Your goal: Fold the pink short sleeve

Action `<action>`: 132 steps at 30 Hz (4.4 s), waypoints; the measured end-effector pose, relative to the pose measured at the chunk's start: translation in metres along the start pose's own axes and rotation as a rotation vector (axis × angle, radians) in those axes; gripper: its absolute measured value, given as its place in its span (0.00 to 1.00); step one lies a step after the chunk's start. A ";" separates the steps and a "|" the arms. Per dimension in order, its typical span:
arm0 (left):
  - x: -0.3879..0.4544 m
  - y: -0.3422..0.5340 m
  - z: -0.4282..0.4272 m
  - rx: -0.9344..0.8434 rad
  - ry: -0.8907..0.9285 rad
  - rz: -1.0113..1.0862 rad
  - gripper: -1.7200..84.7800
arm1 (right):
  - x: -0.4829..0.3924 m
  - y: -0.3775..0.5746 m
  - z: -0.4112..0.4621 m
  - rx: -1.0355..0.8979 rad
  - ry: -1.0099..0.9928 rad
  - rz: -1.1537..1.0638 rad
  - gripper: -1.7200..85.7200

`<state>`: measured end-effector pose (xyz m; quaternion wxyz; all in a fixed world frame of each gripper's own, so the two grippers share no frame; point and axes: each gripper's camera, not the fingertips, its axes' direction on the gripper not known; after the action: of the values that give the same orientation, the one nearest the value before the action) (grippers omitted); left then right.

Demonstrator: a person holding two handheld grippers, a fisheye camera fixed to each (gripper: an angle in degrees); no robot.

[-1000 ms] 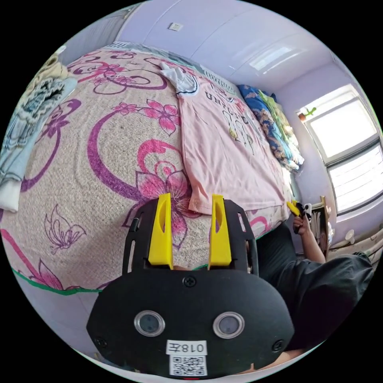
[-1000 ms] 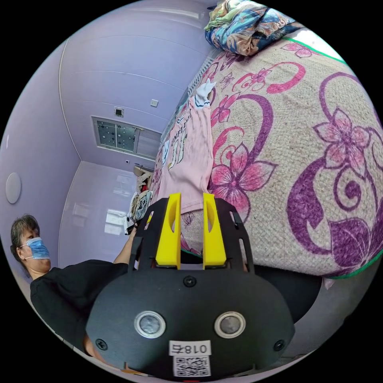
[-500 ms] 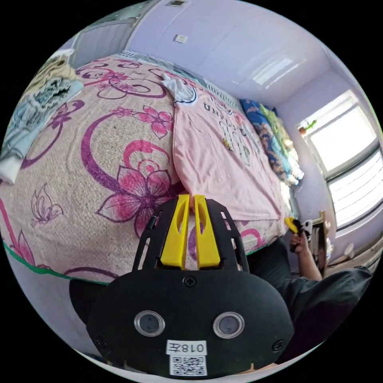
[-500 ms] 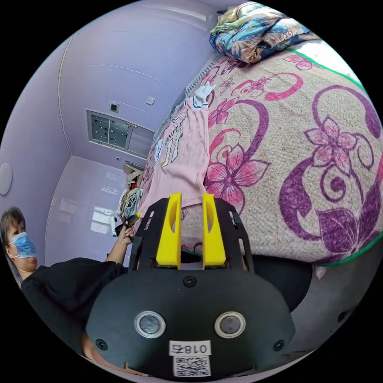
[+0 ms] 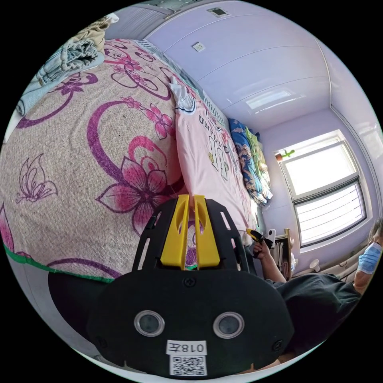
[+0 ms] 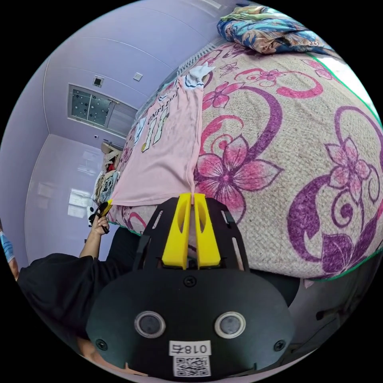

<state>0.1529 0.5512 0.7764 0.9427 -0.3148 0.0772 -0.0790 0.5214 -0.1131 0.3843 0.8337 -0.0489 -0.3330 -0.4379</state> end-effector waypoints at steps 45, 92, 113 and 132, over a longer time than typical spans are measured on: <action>-0.039 0.105 -0.086 0.265 0.005 -0.073 0.09 | -0.080 -0.368 0.081 0.208 0.315 0.134 0.12; -0.091 0.081 -0.103 0.354 0.052 -0.234 0.07 | -0.342 -0.218 0.228 -0.090 0.815 -1.034 0.04; -0.041 -0.229 -0.004 0.372 0.094 0.088 0.14 | -0.303 -0.082 0.054 0.174 0.181 -0.483 0.05; -0.008 -0.411 0.091 0.340 -0.284 -0.125 0.01 | -0.270 0.003 -0.062 0.242 0.349 -0.367 0.02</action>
<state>0.1213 0.2815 1.0983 0.9768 -0.1638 -0.0903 -0.1042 0.4486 0.0539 0.1751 0.7851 0.1882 -0.2374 -0.5402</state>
